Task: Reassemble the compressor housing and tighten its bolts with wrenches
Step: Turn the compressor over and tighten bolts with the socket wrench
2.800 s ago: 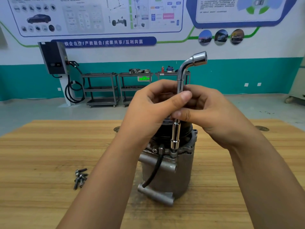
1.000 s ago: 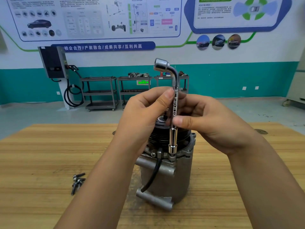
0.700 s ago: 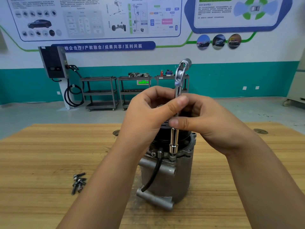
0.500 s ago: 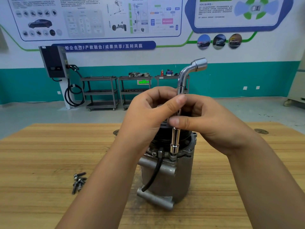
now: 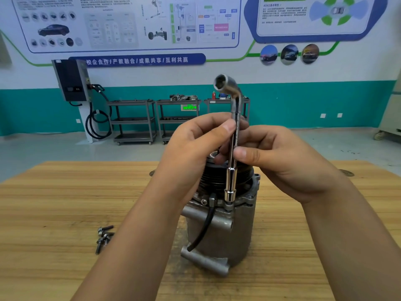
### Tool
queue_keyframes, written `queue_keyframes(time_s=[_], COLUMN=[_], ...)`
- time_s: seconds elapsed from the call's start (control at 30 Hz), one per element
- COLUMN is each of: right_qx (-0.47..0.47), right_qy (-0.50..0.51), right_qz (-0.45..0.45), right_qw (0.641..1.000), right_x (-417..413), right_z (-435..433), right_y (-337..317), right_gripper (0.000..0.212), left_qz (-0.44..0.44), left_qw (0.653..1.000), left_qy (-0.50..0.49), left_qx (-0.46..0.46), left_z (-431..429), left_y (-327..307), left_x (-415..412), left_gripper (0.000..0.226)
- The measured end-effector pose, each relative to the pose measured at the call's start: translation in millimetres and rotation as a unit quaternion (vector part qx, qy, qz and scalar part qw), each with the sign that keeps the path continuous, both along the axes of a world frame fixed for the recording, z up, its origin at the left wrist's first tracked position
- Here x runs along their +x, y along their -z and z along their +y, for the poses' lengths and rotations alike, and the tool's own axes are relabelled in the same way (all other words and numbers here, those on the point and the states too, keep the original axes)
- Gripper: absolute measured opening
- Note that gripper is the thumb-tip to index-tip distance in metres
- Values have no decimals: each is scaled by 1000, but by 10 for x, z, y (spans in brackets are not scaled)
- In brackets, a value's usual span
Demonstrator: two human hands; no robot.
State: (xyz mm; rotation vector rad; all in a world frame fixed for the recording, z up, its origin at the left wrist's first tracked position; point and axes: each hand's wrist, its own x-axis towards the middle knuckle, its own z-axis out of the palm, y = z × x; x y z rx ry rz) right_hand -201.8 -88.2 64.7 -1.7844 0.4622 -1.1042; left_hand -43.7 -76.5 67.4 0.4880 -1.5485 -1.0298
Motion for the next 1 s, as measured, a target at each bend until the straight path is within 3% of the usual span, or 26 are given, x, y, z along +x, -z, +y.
queue_keyframes(time_s=[0.13, 0.53, 0.77, 1.0], right_qx=[-15, -28, -22, -5], right_qy=[26, 45, 64, 25], right_qz=[3, 15, 11, -12], right_qw=[1000, 998, 998, 1000], right_x=[15, 41, 66, 12], right_z=[-6, 10, -2, -21], right_y=[9, -8, -2, 15], right_gripper=[13, 28, 32, 30], left_qz=[12, 5, -13, -6], left_qw=[1000, 996, 998, 999], left_qy=[-3, -84, -53, -35], left_qx=[-4, -32, -30, -17], left_z=[12, -46, -43, -27], left_y=[4, 39, 19, 9], left_x=[-25, -75, -53, -55], left_gripper=[12, 12, 20, 9])
